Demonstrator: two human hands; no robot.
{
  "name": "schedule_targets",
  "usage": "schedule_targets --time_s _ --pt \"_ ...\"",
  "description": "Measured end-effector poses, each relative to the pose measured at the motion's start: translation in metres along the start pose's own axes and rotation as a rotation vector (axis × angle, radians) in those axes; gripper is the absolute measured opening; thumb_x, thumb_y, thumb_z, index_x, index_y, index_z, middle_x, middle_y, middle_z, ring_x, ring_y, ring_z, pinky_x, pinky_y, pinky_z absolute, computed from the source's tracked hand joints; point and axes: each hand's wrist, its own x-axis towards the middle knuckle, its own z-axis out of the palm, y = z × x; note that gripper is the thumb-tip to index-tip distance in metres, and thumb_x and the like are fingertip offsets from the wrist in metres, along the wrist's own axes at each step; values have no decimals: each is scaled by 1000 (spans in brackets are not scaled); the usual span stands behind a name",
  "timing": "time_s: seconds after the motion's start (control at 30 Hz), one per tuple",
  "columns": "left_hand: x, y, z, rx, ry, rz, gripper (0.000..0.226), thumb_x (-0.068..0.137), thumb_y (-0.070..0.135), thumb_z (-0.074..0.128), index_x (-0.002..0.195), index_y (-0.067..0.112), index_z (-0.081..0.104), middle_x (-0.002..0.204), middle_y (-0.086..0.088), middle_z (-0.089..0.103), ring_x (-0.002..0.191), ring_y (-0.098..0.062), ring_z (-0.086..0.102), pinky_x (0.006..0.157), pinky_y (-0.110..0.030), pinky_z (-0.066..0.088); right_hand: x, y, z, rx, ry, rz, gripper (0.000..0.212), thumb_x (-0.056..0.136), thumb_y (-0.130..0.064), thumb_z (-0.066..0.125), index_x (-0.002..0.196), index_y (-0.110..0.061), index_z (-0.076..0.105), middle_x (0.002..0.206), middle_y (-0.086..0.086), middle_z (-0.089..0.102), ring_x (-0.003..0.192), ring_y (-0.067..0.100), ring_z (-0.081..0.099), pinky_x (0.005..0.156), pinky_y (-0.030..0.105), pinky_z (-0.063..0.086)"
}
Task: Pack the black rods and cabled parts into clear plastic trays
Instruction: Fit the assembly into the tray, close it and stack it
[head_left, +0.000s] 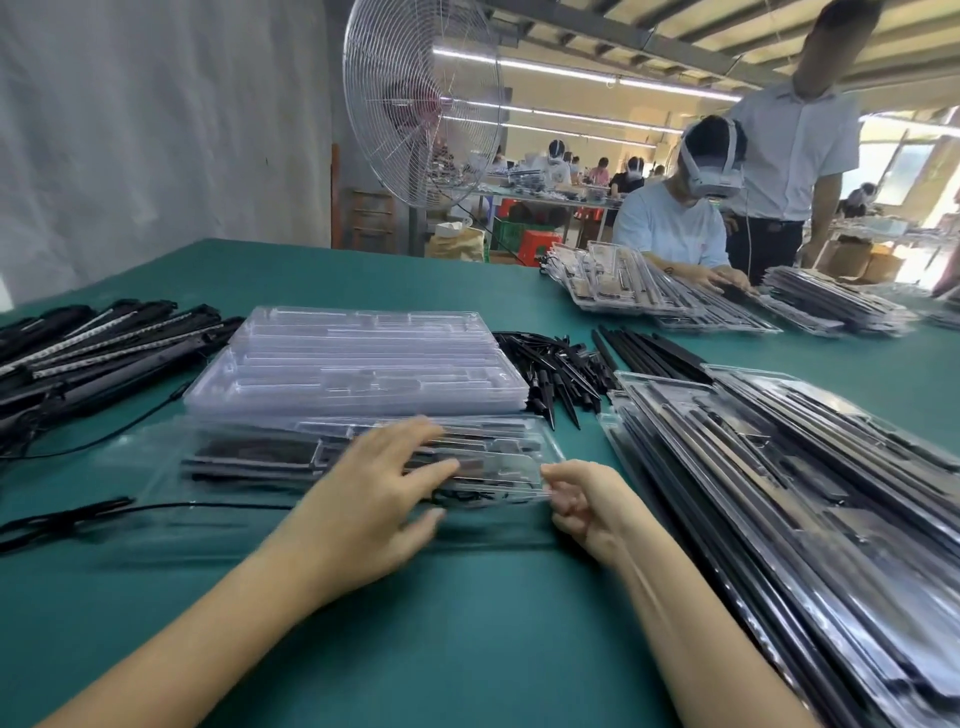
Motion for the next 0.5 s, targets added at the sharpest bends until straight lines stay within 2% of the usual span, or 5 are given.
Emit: schedule_targets --time_s 0.1,0.17,0.23,0.33,0.5 --pt "4 56 -3 -752 45 -245 27 81 46 55 76 22 67 79 8 60 74 -3 58 69 -21 48 0 0 -1 -7 7 31 21 86 3 52 68 -9 48 57 1 42 31 4 31 29 15 19" --pt "14 92 4 -1388 -272 -722 40 84 53 57 82 13 64 78 -1 63 64 -10 64 55 -27 53 -1 0 0 -32 20 32 19 85 1 53 69 -8 50 58 2 45 35 5 34 34 16 22" --pt "29 105 17 -1794 -382 -1148 45 88 46 59 98 2 57 93 -19 65 76 -23 68 61 -31 57 -3 -2 0 -74 30 26 16 85 0 54 71 -9 52 60 3 48 44 10 38 43 20 26" --pt "51 109 31 -2078 -21 -1360 34 88 28 62 106 0 56 91 -23 64 87 -27 64 81 -32 53 -6 -4 -1 -113 25 -37 23 85 3 55 66 -10 51 59 2 49 48 10 42 42 19 30" --pt "80 121 45 -2021 354 -1519 21 85 19 68 97 3 60 75 -11 63 61 -18 59 69 -30 53 -14 -7 1 -129 29 -150 18 83 8 56 69 -3 57 53 5 56 46 13 51 38 17 35"
